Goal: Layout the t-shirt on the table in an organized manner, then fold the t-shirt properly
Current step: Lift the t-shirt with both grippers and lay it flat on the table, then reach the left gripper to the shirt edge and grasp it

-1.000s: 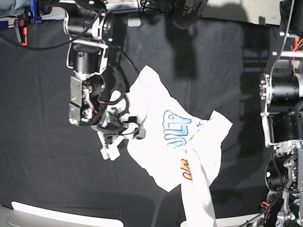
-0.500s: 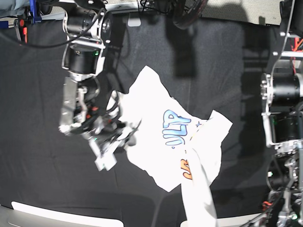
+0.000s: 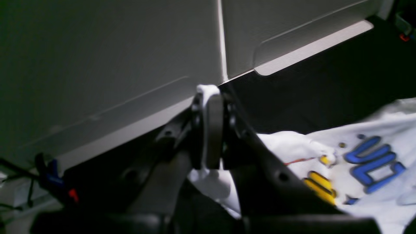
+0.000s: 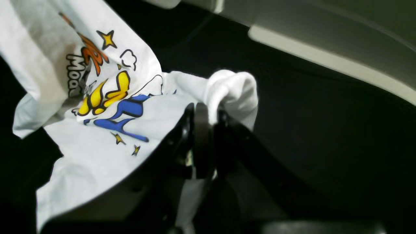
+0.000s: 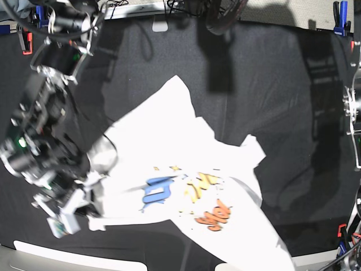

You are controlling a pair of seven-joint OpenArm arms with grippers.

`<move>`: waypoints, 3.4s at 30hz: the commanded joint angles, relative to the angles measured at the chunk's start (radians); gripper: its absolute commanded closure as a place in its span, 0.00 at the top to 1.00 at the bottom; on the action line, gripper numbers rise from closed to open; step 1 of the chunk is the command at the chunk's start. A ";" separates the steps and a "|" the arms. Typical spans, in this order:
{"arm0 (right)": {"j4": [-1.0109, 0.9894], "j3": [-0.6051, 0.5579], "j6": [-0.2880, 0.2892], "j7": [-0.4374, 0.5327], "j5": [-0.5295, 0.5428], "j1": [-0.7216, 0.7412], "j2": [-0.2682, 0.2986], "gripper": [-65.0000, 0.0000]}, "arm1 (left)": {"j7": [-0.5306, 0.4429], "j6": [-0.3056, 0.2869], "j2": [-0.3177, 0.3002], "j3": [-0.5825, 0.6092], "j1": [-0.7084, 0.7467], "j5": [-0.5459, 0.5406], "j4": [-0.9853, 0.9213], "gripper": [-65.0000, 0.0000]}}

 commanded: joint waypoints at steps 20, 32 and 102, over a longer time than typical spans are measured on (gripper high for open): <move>-0.317 0.232 -0.010 0.093 0.123 0.069 0.323 0.00 | -0.340 -0.005 0.126 -0.004 0.275 0.141 -0.009 0.00; -0.837 0.068 -0.009 0.164 0.087 0.404 0.353 0.00 | -0.534 -0.008 0.239 -0.004 0.258 0.258 -0.370 0.00; -0.693 -0.053 0.008 0.002 0.339 0.008 0.541 0.58 | -0.211 -0.322 0.407 0.021 0.565 0.272 0.223 0.23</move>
